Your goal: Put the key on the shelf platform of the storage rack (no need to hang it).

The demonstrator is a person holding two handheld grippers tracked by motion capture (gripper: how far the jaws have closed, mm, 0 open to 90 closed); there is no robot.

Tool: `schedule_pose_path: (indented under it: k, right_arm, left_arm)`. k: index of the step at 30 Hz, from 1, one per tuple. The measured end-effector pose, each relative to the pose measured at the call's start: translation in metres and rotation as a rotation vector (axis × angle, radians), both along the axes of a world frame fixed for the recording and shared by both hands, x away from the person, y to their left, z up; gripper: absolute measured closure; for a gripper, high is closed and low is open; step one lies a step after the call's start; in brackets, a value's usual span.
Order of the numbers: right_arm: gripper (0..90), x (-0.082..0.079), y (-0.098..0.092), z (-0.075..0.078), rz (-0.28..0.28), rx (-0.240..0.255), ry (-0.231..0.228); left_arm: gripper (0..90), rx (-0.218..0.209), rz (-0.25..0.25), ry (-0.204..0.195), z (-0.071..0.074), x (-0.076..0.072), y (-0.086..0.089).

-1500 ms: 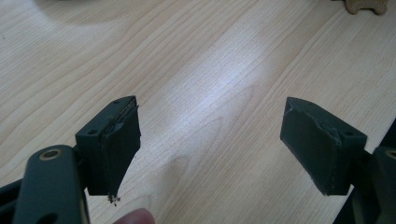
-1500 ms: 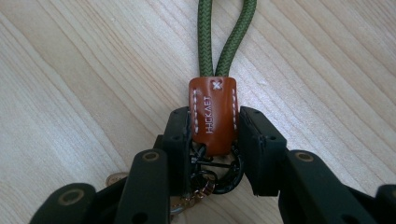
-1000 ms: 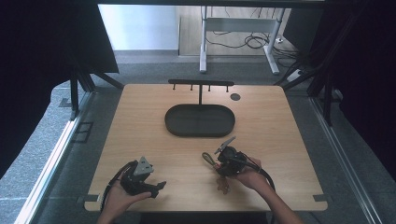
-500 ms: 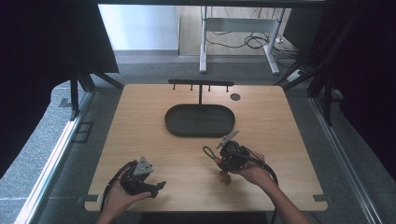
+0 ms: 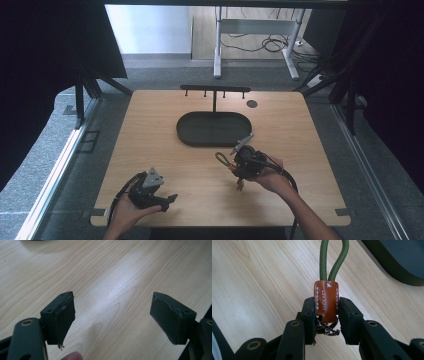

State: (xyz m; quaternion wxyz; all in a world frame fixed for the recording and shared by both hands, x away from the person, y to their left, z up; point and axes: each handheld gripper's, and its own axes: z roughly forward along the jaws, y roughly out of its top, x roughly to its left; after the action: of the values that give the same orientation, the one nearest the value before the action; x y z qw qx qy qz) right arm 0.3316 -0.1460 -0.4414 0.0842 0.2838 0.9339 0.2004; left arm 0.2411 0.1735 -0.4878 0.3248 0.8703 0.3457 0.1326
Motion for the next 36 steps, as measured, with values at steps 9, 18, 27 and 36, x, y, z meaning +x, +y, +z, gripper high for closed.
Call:
schedule_pose_path:
  k: [9, 18, 27, 36]
  right_arm:
    - [67.8, 0.005, 0.003, 0.007, 0.011, -0.011, 0.005]
    - [67.8, 0.013, 0.010, 0.016, 0.018, -0.013, -0.002]
    - [67.8, 0.020, 0.016, 0.021, 0.026, -0.014, 0.002]
    - [67.7, 0.026, 0.018, 0.027, 0.029, -0.010, 0.000]
  left_arm:
    - [20.4, 0.000, 0.000, 0.001, 0.000, 0.000, 0.000]
    - [20.4, -0.003, 0.004, 0.003, -0.001, 0.001, 0.002]
    - [20.4, -0.003, 0.005, 0.002, -0.001, 0.001, 0.002]
    - [20.4, -0.003, 0.003, 0.003, -0.001, 0.001, 0.002]
